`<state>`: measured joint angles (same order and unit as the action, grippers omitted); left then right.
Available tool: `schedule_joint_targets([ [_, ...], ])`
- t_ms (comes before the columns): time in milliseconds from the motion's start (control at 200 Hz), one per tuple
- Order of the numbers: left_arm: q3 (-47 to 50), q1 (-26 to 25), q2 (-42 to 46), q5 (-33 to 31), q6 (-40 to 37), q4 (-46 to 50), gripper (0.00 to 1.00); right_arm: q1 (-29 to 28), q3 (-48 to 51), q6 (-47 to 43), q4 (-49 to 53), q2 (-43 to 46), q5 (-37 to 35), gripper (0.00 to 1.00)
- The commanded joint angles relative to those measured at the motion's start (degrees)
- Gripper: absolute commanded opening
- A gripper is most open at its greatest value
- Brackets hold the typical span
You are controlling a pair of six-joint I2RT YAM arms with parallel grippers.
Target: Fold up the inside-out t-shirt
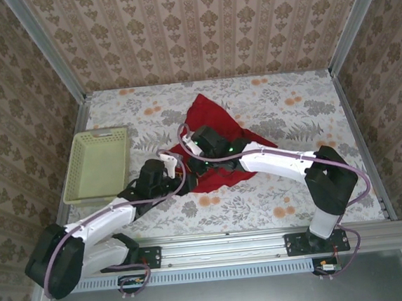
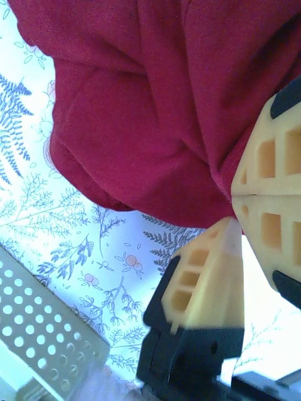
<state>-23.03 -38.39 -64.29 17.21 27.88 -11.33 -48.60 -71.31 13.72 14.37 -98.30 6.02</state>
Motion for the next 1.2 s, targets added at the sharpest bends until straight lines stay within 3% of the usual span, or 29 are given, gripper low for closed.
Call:
schedule_joint_targets([
  [0, -0.2, 0.5, -1.7, 2.0, 2.4, -6.3, 0.54, 0.1, -0.7, 1.4, 0.1, 1.7, -0.9, 0.00],
  [235, 0.1, 0.5, -7.9, 4.4, 5.3, -15.6, 0.56, 0.9, 0.7, 6.9, -2.9, 2.3, -2.9, 0.00],
  [370, -0.2, 1.4, -12.5, 3.0, 5.7, -16.7, 0.42, 3.1, 1.3, 11.4, -3.8, 2.1, -1.9, 0.00],
  [470, -1.9, 2.7, -14.0, 0.2, 5.7, -11.3, 0.27, 4.6, 3.3, 13.2, -4.6, 3.6, -2.2, 0.27],
  [530, -2.5, 3.4, -13.9, -2.3, 5.0, -7.5, 0.19, 5.6, 4.8, 13.4, -4.5, 5.0, -2.7, 0.36],
  [860, 2.8, 5.4, -4.0, -6.5, 5.4, -2.8, 0.11, 7.2, 12.6, 9.7, -3.4, 6.7, -4.6, 0.42],
  [1015, 3.7, 7.1, -0.4, -7.2, 6.2, 0.7, 0.13, 7.2, 17.1, 12.2, -3.5, 6.5, -8.6, 0.43],
  [1195, -1.7, 6.5, 4.5, -7.4, 3.0, 13.4, 0.38, 6.8, 23.2, 13.9, -8.2, 10.8, -5.5, 0.49],
])
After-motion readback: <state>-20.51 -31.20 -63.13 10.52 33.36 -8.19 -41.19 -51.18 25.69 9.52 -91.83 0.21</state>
